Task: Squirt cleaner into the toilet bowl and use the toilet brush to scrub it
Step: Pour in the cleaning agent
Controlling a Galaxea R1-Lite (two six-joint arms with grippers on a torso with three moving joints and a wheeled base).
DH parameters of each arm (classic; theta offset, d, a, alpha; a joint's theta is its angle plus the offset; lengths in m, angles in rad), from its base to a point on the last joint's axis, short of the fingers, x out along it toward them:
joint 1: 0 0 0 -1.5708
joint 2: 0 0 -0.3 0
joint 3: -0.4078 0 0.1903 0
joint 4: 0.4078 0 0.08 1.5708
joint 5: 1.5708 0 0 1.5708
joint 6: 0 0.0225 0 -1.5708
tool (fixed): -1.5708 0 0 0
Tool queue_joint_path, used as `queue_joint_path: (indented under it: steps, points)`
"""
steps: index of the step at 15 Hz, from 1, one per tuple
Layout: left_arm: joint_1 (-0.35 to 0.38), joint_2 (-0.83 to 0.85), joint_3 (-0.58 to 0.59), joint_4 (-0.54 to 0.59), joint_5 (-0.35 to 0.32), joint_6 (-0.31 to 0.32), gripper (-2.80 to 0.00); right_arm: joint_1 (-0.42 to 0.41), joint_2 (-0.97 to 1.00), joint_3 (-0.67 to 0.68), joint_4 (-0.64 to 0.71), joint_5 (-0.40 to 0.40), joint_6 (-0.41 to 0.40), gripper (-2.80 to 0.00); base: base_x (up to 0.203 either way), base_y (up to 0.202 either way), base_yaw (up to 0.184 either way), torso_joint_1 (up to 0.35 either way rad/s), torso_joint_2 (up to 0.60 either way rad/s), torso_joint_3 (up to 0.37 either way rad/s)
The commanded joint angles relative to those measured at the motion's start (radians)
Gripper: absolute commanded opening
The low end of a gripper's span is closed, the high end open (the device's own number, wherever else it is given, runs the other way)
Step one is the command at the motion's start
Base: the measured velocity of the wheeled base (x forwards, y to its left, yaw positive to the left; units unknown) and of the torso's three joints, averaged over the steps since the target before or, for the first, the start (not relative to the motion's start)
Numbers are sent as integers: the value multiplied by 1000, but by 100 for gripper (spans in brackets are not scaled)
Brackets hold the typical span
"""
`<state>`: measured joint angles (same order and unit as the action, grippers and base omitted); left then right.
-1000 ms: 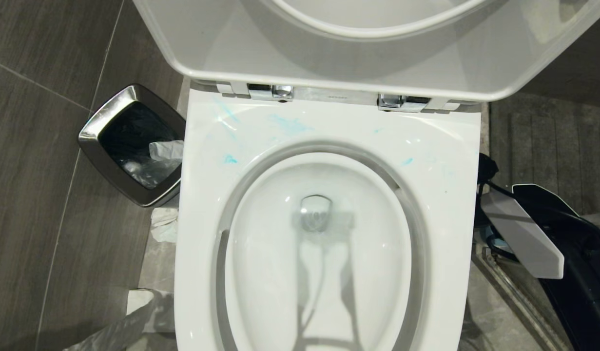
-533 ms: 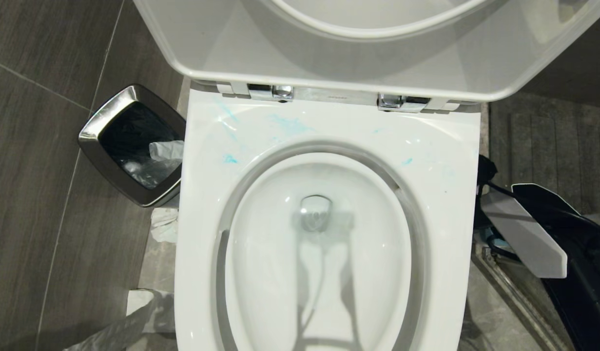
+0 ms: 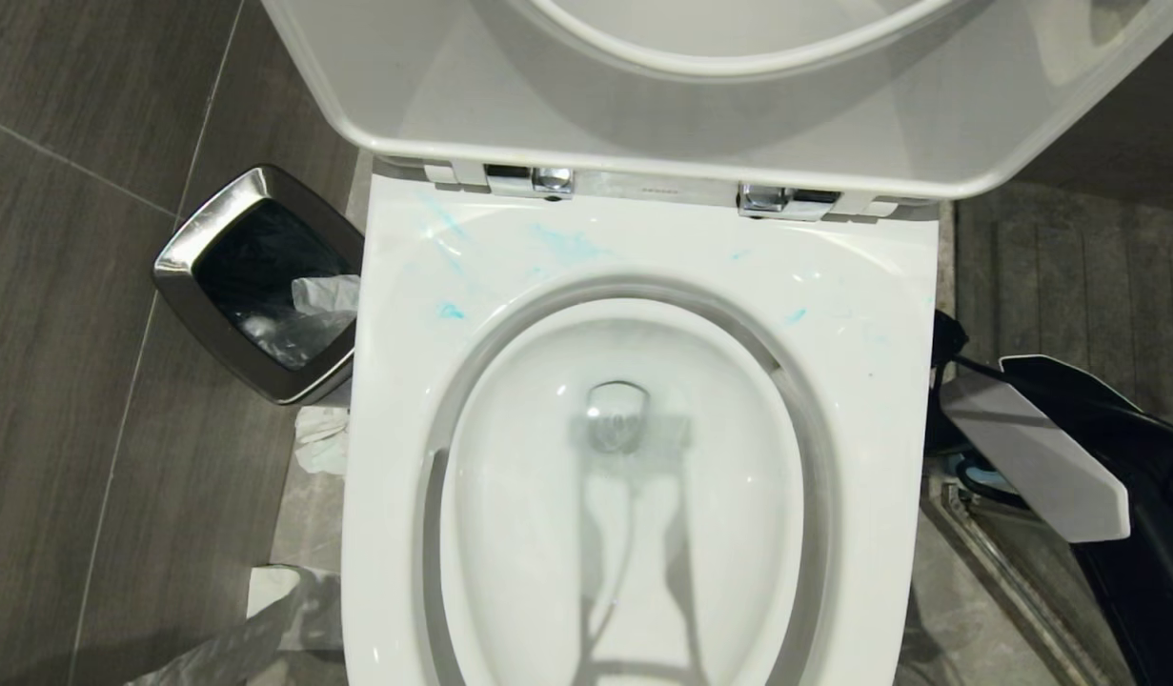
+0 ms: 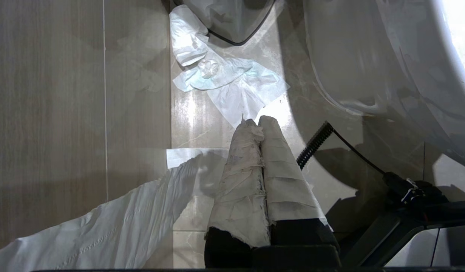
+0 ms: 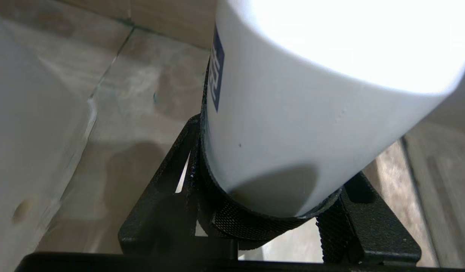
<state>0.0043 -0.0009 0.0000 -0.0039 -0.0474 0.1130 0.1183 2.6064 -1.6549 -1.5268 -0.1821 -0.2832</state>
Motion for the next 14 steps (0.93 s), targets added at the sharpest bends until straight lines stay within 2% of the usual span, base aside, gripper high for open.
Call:
queue_joint_path:
  steps: [1, 4, 6, 8, 10, 14]
  points:
    - [0, 1, 8, -1, 0, 1, -280, 8, -6, 35, -3, 0, 0, -280, 0, 0, 0, 0, 0, 0]
    - [0, 1, 8, -1, 0, 1, -280, 13, -5, 47, -3, -2, 14, -280, 0, 0, 0, 0, 0, 0]
    - [0, 1, 8, -1, 0, 1, -280, 12, -6, 55, -3, -10, 66, -280, 0, 0, 0, 0, 0, 0]
    - [0, 1, 8, -1, 0, 1, -280, 12, -19, 87, -3, -60, 103, -280, 0, 0, 0, 0, 0, 0]
    - [0, 1, 8, -1, 0, 1, -280, 12, -37, 96, -3, -97, 106, -280, 0, 0, 0, 0, 0, 0]
    - [0, 1, 8, -1, 0, 1, -280, 13, -81, 195, -3, -115, 131, -280, 0, 0, 0, 0, 0, 0]
